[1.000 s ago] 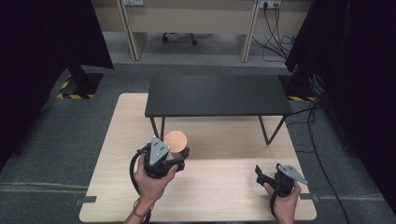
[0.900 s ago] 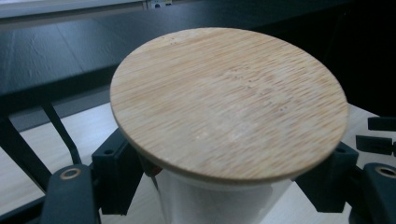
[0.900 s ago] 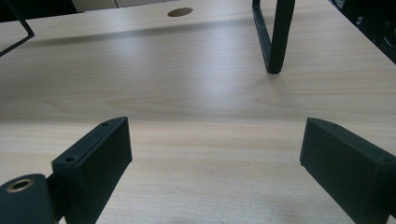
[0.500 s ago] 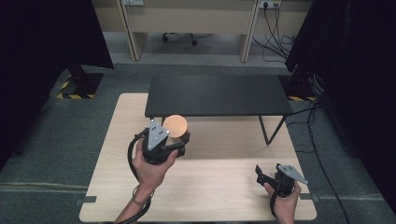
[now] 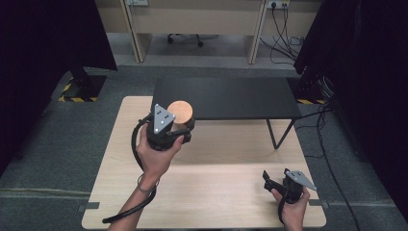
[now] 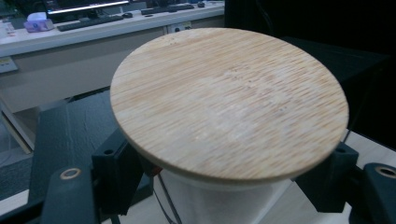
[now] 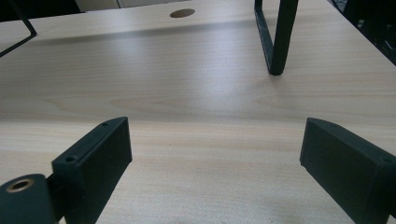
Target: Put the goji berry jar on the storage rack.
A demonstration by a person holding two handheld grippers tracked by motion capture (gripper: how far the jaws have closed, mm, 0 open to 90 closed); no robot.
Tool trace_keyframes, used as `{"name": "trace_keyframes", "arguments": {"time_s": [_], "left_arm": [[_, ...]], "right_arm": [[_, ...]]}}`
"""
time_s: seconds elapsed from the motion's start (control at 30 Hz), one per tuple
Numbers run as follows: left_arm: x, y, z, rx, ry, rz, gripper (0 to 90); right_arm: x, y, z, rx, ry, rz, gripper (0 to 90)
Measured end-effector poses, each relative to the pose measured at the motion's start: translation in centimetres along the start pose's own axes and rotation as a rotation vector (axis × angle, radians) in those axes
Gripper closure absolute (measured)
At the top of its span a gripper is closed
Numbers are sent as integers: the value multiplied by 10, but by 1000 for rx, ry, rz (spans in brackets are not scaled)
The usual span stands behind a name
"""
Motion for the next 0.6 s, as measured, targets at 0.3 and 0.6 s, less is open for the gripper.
{"name": "trace_keyframes", "arguments": {"time_s": [0.3, 0.6], "left_arm": [[18, -8, -23, -1, -53, 31, 254], [19, -13, -47, 18, -94, -8, 254]], "right_arm": [[0, 0, 0, -3, -3, 2, 91], [0, 0, 0, -1, -4, 7, 90]]}}
Point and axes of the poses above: each handheld gripper's, and its own axes: z roughly backward along the jaws, y roughly out of its underside, x roughly to its left, the point moved 7 cm from there along -z, roughly forward along the jaws
